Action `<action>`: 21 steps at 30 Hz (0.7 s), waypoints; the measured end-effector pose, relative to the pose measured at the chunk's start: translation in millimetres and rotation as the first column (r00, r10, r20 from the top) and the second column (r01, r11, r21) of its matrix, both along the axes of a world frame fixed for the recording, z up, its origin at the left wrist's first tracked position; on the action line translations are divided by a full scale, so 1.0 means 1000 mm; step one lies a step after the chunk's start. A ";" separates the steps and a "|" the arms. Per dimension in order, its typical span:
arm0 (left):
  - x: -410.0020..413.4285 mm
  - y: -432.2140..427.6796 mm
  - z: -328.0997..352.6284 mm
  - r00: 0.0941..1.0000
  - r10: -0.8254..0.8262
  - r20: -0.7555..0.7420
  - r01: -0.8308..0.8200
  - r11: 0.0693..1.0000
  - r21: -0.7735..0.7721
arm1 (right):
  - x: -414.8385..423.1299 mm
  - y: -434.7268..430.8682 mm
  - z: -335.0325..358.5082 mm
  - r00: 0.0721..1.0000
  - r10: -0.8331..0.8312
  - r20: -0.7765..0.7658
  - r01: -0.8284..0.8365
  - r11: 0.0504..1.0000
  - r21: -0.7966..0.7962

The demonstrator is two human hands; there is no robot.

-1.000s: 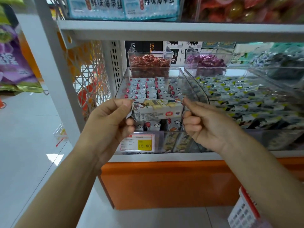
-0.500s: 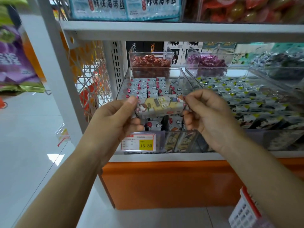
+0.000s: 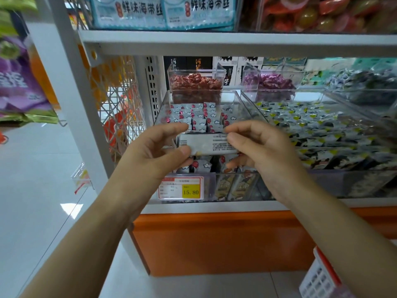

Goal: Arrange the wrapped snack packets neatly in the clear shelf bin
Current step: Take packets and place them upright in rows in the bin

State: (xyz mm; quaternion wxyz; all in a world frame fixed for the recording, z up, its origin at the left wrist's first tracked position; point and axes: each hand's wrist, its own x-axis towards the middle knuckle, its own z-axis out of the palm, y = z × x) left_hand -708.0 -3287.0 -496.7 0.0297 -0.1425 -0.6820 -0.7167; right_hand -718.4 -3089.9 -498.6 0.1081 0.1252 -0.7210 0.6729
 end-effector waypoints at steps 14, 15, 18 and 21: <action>0.007 0.014 0.005 0.989 0.136 -0.060 -0.146 0.968 -0.206 | 0.002 -0.004 -0.001 0.968 -0.132 -0.215 0.177 0.963 0.206; 0.006 0.014 0.006 0.984 0.166 -0.063 -0.176 0.962 -0.209 | 0.002 -0.004 -0.001 0.966 -0.124 -0.226 0.176 0.958 0.226; 0.004 0.009 0.008 0.970 0.218 -0.104 -0.238 0.935 -0.263 | 0.003 -0.004 0.000 0.970 -0.091 -0.225 0.148 0.958 0.247; 0.003 0.003 0.010 0.953 0.217 -0.209 -0.287 0.868 -0.405 | 0.002 -0.003 0.000 0.984 -0.028 -0.176 0.073 0.964 0.257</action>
